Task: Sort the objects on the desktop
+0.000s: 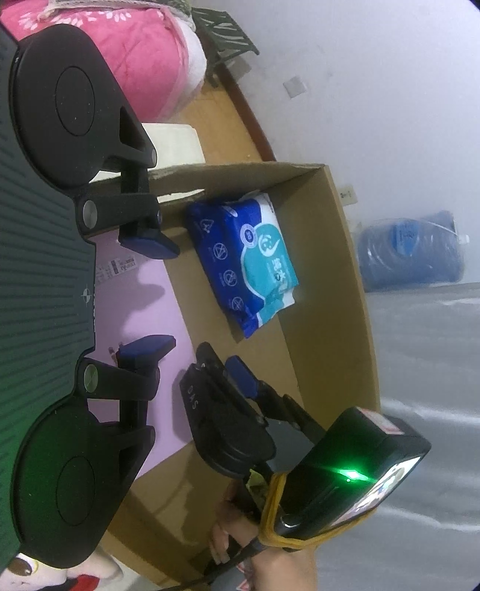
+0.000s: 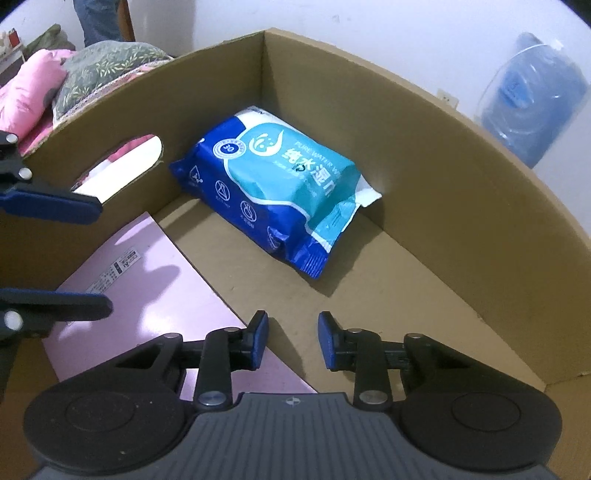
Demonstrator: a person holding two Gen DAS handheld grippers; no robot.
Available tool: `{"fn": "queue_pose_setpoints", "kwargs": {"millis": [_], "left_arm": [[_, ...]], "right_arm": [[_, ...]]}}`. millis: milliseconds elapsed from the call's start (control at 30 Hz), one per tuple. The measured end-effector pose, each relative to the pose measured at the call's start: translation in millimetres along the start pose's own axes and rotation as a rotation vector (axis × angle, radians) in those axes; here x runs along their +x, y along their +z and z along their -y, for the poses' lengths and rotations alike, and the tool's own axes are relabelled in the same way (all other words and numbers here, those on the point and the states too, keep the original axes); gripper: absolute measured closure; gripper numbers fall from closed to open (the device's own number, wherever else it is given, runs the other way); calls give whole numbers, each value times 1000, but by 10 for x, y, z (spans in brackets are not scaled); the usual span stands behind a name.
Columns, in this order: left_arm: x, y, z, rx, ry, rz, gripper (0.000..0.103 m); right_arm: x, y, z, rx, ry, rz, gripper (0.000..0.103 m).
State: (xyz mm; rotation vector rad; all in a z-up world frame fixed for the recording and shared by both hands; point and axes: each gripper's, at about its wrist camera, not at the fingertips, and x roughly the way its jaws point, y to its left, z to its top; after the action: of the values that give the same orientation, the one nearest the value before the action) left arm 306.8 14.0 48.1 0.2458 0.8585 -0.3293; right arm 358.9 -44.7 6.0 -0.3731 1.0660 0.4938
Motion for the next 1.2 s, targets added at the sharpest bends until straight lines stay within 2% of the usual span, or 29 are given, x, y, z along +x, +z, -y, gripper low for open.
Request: {"fn": "queue_pose_setpoints", "kwargs": {"millis": [100,200,267,400,633,700,733,833,1100,1200], "left_arm": [[20,20,20,5,9,-10,57],[55,91,14,0,13,-41,58],[120,179,17,12,25,-84,58],[259,321,57,40,48,-154,58],[636,343,270,140,36,-328,58],[723,339,320,174,32,-384,58],[729,354,325,178,33,-384,57],[783,372,301,170,46,-397,47],[752,306,14,40,-57,-450,48],[662,249,18,54,-42,-444,50]], "right_arm": [[-99,-23,79,67,42,-10,68],[-227,-71,177,113,43,-13,67],[-198,-134,208,122,59,-45,67],[-108,-287,195,109,37,-116,67],[-165,-334,197,117,37,-102,65],[-163,-345,185,108,42,-101,61],[-162,-348,181,104,47,-101,58],[-161,-350,141,79,46,-105,54],[-152,-350,136,94,39,-103,55],[-187,-337,109,97,-1,-88,56]]}}
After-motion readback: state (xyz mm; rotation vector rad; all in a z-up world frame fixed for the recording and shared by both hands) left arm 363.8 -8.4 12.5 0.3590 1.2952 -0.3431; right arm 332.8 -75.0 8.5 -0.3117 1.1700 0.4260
